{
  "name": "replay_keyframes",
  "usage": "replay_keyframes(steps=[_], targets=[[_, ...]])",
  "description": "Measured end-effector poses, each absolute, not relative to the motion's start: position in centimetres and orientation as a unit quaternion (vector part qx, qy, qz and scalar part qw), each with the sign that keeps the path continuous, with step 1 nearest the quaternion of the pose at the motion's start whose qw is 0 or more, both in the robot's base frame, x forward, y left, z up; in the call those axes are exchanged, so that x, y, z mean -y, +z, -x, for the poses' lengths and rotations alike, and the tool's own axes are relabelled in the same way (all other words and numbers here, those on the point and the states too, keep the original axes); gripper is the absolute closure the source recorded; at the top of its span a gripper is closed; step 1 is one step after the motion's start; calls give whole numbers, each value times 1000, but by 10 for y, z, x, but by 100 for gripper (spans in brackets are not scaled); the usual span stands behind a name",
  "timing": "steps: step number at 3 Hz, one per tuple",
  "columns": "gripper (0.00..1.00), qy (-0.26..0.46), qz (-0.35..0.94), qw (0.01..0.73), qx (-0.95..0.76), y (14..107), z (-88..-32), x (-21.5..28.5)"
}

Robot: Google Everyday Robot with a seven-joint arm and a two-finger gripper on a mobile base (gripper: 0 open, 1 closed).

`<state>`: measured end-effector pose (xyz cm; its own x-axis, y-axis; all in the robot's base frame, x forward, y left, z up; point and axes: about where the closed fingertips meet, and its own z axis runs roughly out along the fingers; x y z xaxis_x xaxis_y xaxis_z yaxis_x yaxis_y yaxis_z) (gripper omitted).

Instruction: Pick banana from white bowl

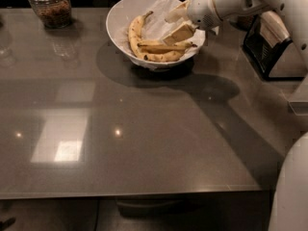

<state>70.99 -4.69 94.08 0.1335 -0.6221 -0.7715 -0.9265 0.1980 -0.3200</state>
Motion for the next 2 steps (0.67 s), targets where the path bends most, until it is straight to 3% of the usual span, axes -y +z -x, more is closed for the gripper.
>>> replay_keyframes(steps=[2], targets=[[40, 150, 617, 416, -651, 920, -727, 48]])
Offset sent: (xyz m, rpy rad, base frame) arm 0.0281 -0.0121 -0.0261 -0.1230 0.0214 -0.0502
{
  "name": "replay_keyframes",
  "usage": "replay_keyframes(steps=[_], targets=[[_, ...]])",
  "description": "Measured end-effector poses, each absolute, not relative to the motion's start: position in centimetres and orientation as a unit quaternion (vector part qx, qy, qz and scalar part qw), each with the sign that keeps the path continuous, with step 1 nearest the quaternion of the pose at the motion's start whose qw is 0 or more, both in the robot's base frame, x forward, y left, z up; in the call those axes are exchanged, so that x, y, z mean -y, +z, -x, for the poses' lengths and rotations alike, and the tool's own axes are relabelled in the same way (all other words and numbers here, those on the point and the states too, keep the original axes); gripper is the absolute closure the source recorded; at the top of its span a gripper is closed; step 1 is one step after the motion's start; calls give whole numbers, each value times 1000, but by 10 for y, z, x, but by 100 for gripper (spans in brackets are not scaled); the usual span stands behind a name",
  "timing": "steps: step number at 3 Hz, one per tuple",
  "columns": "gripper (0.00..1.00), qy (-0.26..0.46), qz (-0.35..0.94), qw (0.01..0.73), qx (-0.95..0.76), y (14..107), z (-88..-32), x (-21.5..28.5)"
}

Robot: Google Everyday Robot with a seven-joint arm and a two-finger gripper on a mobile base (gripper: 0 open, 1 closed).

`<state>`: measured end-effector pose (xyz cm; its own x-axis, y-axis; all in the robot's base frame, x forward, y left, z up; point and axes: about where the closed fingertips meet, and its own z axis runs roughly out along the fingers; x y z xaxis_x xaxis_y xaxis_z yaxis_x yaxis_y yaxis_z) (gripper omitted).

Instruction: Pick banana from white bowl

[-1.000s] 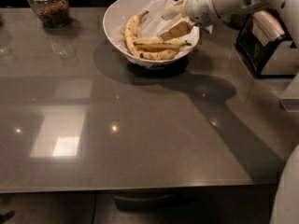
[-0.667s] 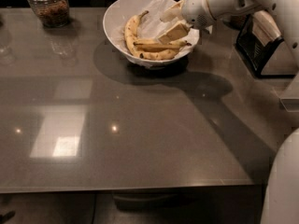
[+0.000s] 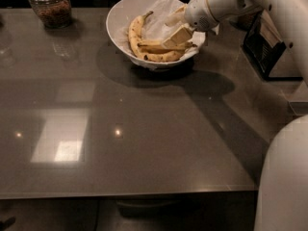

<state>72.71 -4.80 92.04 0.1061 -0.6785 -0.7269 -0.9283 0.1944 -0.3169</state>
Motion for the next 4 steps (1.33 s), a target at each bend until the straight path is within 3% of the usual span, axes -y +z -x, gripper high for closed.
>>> replay_keyframes(steps=[4], targets=[[41, 74, 629, 334, -698, 880, -742, 80]])
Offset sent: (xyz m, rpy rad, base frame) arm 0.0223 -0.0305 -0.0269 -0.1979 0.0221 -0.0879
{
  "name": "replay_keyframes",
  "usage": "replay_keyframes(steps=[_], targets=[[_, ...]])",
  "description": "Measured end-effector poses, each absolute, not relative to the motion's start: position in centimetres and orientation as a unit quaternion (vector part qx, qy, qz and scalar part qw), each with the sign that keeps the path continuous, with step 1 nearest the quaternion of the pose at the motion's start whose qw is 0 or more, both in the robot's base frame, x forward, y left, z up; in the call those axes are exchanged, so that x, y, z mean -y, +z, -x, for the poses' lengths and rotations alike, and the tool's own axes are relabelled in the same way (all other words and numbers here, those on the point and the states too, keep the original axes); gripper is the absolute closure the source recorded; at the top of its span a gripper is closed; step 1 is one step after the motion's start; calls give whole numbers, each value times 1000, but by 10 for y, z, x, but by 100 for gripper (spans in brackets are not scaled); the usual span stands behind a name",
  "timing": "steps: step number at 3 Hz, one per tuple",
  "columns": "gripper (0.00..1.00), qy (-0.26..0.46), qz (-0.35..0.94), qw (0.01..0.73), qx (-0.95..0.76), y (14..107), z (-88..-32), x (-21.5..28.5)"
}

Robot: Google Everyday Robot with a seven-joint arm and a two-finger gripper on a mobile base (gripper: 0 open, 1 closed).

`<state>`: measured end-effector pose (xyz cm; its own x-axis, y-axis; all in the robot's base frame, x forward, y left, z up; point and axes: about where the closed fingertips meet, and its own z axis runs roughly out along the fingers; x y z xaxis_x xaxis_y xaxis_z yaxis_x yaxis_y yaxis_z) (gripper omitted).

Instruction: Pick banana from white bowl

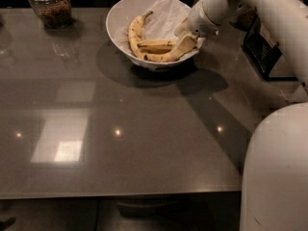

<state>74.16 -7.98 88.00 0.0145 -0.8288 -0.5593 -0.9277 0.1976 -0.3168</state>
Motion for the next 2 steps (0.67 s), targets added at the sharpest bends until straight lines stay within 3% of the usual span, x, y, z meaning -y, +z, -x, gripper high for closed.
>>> replay_keyframes(steps=[1, 2], targets=[[45, 62, 631, 323, -703, 876, -740, 87], [64, 53, 632, 321, -703, 878, -739, 90]])
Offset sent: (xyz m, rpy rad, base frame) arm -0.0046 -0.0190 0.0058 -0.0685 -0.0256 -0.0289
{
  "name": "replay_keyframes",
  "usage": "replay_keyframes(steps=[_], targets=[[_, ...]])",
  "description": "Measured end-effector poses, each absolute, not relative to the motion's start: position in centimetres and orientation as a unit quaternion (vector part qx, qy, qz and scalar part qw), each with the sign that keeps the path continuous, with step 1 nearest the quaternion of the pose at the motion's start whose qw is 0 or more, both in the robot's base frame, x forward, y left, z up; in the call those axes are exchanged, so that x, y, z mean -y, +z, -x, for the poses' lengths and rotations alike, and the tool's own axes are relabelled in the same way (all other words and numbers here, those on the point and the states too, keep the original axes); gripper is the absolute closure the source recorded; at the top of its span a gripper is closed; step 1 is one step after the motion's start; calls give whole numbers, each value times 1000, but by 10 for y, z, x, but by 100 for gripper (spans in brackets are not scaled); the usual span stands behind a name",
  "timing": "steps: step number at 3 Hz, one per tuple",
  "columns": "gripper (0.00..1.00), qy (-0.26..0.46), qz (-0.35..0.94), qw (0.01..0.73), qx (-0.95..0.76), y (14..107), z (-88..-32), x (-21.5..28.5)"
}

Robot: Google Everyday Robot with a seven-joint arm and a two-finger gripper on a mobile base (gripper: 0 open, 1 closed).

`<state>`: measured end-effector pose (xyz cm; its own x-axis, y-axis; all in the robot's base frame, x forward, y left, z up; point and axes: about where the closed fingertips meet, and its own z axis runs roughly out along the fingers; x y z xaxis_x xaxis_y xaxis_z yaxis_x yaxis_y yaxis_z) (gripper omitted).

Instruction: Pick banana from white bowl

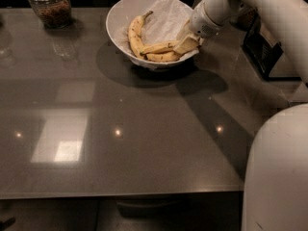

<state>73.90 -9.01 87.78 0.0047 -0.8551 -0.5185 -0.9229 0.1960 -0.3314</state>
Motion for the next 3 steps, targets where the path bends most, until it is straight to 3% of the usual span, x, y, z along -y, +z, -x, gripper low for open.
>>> replay_keyframes(steps=[1, 2, 3], targets=[[87, 45, 632, 324, -703, 886, -737, 87], [100, 40, 632, 340, -695, 902, -729, 81], [100, 41, 627, 359, -690, 923, -718, 77]])
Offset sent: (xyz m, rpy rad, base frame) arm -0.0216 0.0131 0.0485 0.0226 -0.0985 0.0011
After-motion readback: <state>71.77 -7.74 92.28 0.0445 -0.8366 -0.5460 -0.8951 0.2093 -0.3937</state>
